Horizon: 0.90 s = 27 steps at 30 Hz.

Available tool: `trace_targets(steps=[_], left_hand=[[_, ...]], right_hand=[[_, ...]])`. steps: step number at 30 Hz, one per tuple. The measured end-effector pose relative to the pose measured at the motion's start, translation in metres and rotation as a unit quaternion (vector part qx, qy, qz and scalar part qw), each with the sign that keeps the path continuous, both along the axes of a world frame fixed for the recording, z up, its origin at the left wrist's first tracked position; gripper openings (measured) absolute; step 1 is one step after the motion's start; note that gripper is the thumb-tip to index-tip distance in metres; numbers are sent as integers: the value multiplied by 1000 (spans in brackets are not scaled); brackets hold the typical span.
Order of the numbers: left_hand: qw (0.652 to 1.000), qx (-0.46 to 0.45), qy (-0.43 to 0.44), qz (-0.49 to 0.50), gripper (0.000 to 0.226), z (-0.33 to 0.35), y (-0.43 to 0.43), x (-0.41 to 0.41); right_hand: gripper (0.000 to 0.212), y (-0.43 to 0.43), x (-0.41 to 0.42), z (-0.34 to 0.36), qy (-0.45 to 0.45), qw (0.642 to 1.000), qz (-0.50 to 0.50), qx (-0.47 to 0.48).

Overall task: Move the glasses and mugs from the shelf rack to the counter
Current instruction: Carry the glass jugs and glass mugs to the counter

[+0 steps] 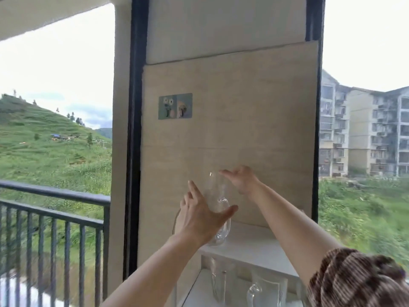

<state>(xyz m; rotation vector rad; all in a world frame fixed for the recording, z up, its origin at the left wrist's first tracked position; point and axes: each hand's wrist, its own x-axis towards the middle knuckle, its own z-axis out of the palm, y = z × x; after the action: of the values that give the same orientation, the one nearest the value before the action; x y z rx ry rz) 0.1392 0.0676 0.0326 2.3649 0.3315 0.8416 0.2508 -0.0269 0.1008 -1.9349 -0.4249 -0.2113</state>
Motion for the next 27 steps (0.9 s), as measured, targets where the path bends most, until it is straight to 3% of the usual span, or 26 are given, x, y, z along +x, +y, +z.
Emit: trace_targets(steps=[5,7,10,14,17,20,23,27], left_hand=[[999,-30,0,-35,127,-4,4,17],[997,-48,6,-63,119,-2,9,20],[993,-74,10,-95,94,3,19,21],[991,-106,-16,-78,64,4,26,16],[994,-83,-46,-45,38,-1,23,12],[994,-57,-70,-55,43,-4,13,8],[985,-144,-80,-53,41,0,3,8],[942,-315,-98,-59,28,5,-6,5]], right_hand=[[40,17,13,1,89,996,8,29],[52,22,17,0,87,996,14,15],[63,25,18,-1,79,997,5,13],[47,17,16,0,80,996,-3,38],[58,4,11,-1,81,995,-14,50],[66,-12,4,-5,74,994,-33,69],[67,-32,-9,-7,59,994,-49,72],[64,-67,-38,-5,41,993,-62,95]])
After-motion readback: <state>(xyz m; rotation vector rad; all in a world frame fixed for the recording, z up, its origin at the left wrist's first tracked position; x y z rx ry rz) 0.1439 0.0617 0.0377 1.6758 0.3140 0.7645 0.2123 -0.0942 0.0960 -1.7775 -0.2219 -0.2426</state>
